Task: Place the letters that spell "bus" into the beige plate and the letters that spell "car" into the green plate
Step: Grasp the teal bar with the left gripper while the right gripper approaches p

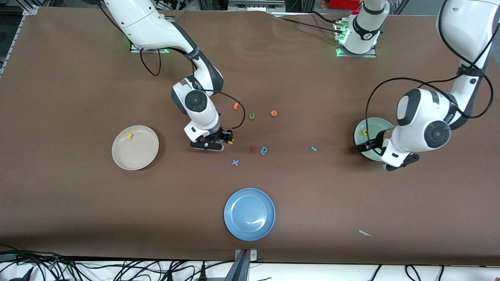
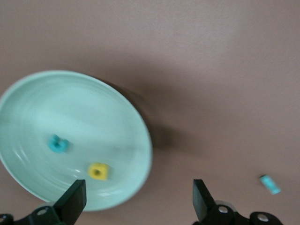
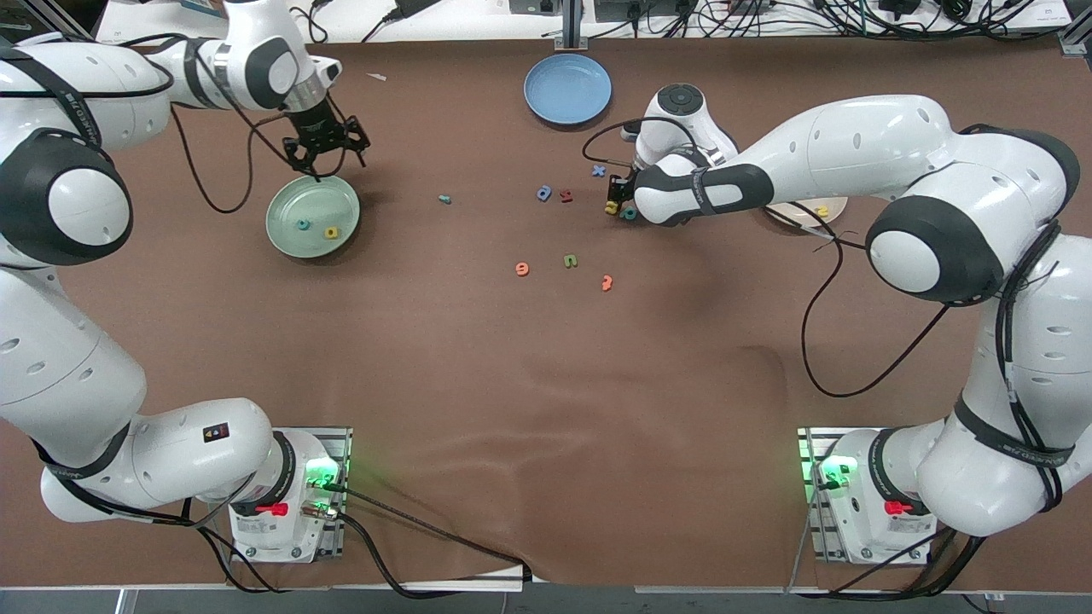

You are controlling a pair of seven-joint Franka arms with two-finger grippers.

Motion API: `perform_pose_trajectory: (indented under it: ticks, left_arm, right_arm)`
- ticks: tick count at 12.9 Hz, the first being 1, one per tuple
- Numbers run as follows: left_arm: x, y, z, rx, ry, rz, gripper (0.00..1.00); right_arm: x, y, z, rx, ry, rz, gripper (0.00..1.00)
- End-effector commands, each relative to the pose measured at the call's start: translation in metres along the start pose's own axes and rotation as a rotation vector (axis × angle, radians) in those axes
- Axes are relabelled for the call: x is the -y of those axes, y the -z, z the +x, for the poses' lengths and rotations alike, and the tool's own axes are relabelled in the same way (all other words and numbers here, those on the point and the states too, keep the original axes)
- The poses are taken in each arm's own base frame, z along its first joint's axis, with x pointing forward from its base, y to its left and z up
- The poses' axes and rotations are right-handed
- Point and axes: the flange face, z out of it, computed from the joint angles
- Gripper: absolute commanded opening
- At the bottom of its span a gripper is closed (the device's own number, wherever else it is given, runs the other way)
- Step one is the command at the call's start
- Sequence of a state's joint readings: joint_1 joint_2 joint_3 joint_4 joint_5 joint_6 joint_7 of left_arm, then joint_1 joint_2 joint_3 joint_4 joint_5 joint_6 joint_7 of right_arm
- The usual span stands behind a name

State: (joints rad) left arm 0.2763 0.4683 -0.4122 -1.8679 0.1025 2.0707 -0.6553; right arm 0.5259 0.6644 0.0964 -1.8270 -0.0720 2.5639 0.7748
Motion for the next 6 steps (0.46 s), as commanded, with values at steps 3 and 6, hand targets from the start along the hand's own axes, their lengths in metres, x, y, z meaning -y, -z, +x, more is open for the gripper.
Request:
perform_pose_trajectory:
  ticks: [3, 6]
  left_arm:
    - [-0.079, -0.02, -0.025, -0.03, 0.358, -0.066, 1.0]
    - [-0.116, -0.042, -0.037, -0.069, 0.583, -0.15, 0.97]
  right_arm:
    - [0.0, 0.001, 0.0, -0.002, -0.004, -0.02, 0.77]
    - [-0.001, -0.007, -0.004, 0.002, 0.002, -0.029, 0.76]
